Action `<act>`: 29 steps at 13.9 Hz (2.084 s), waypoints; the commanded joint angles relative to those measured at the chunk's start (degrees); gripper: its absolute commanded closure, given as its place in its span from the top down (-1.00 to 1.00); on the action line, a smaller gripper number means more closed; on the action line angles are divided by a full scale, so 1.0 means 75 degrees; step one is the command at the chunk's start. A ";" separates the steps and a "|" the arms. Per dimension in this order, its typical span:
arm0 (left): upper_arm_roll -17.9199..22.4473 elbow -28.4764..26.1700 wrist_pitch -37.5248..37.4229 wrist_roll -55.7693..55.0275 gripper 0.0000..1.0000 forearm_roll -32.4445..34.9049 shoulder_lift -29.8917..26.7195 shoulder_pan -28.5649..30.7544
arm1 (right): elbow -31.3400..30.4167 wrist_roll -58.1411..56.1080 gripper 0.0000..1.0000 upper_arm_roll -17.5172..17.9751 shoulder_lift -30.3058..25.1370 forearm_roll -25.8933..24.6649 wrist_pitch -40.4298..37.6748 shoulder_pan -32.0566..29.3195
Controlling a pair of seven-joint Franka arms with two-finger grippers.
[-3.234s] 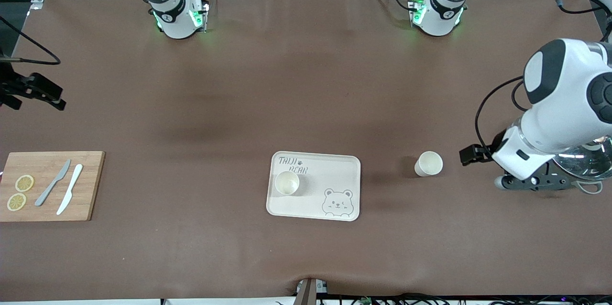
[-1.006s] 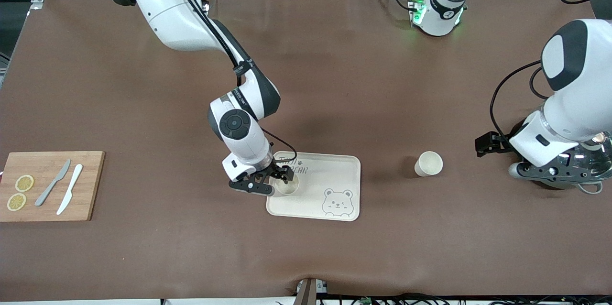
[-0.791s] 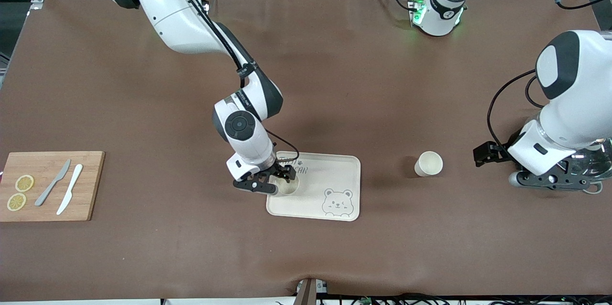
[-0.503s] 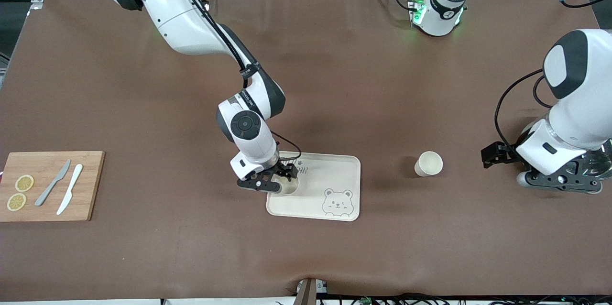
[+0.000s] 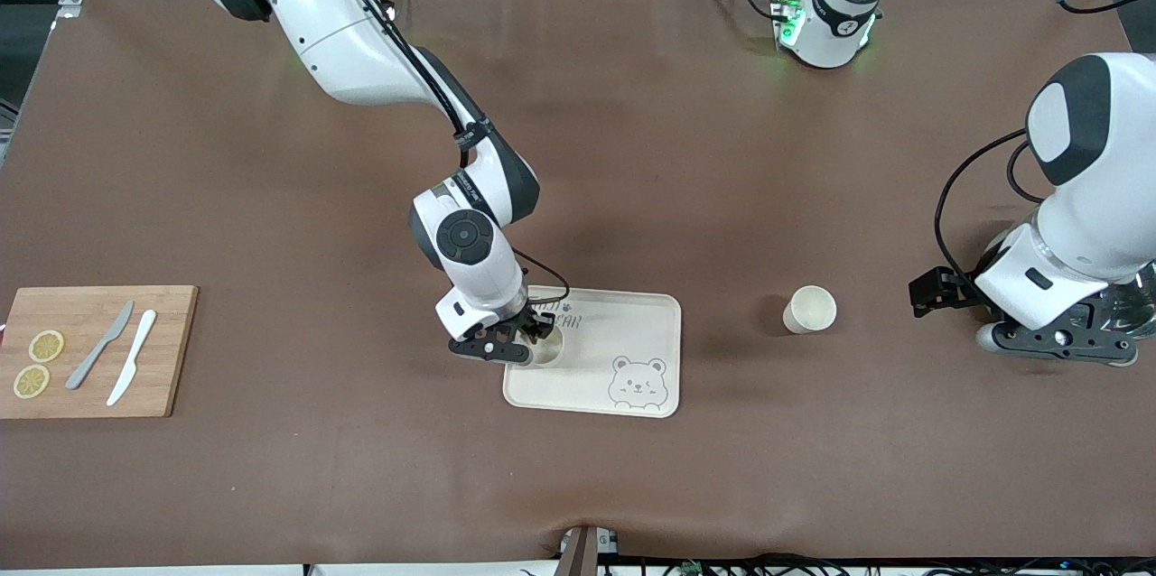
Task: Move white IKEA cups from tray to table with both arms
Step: 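Lower the right gripper and close it on the cup rim, then carry the cup with the right gripper toward the cutting board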
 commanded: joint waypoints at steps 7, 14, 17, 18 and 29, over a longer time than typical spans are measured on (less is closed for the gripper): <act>-0.0033 -0.0053 -0.0003 0.0011 1.00 0.0178 -0.0111 0.0012 | 0.0335 0.0189 -1.00 -0.0026 -0.0241 0.0050 -0.0439 -0.0056; -0.0068 -0.0076 -0.0027 -0.0082 1.00 0.0166 -0.0122 -0.0046 | -0.1041 -0.3868 -1.00 -0.0026 -0.3496 0.0121 -0.4086 -0.1764; -0.0127 -0.0053 -0.0027 -0.0013 1.00 0.0166 -0.0204 0.0012 | -0.2450 -0.5784 -1.00 -0.0026 -0.4390 0.0121 -0.3608 -0.2715; -0.0127 -0.0041 -0.0027 -0.0047 1.00 0.0166 -0.0251 0.0012 | -0.2802 -0.6206 -1.00 -0.0038 -0.4496 0.0121 -0.3316 -0.2949; -0.0197 -0.0064 -0.0308 -0.0270 1.00 0.0248 -0.0181 -0.0351 | -0.4950 -0.8623 -1.00 -0.0026 -0.3678 0.0202 0.0682 -0.4276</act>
